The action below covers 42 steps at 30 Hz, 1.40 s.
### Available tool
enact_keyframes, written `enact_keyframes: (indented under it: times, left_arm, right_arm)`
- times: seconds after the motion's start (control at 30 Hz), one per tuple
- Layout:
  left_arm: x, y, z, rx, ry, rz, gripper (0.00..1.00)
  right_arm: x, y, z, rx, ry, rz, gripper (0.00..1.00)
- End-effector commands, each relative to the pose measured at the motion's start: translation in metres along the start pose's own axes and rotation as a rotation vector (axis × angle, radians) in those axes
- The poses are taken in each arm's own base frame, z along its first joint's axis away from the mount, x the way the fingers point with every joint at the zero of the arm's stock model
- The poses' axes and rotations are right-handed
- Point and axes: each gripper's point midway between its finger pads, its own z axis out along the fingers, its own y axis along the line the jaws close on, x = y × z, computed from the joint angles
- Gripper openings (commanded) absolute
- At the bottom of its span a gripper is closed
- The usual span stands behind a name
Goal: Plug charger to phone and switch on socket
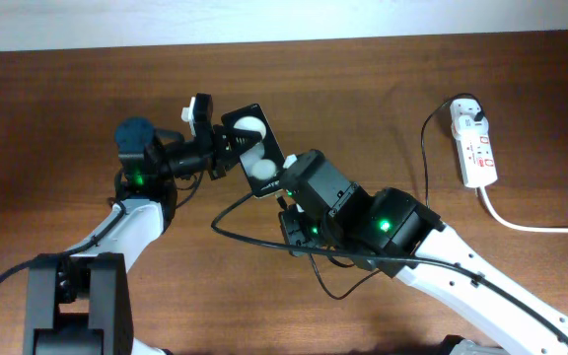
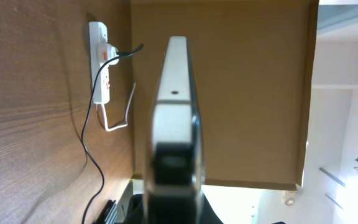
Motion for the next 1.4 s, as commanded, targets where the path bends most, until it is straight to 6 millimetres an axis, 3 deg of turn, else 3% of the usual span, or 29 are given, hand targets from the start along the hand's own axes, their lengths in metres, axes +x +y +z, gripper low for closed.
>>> enact_keyframes:
  times: [0.0,0.53,0.83,1.13,1.3,1.37]
  left_arm:
    - [-0.001,-0.010,-0.001,0.011,0.001,-0.003,0.00]
    - [0.006,-0.010,-0.001,0.013,0.044,-0.067,0.00]
    - [0.011,-0.011,-0.001,0.017,0.073,0.007,0.00]
    - [0.031,-0.018,-0.003,0.043,0.188,0.102,0.00]
    - [0.052,-0.019,0.007,0.051,0.286,0.103,0.00]
    - [0.054,-0.019,0.006,0.052,0.294,0.103,0.00]
  right_arm:
    - [0.003,0.001,0.004,0.005,0.007,-0.006,0.04]
    - [0.000,0.000,0.004,0.011,-0.006,-0.006,0.04]
    - [-0.015,0.008,0.003,-0.022,-0.068,-0.007,0.04]
    - [-0.040,0.016,0.000,-0.049,-0.174,-0.005,0.04]
    - [-0.055,0.014,-0.003,-0.027,-0.240,-0.012,0.04]
    - [-0.053,0.014,-0.005,-0.027,-0.236,-0.014,0.11]
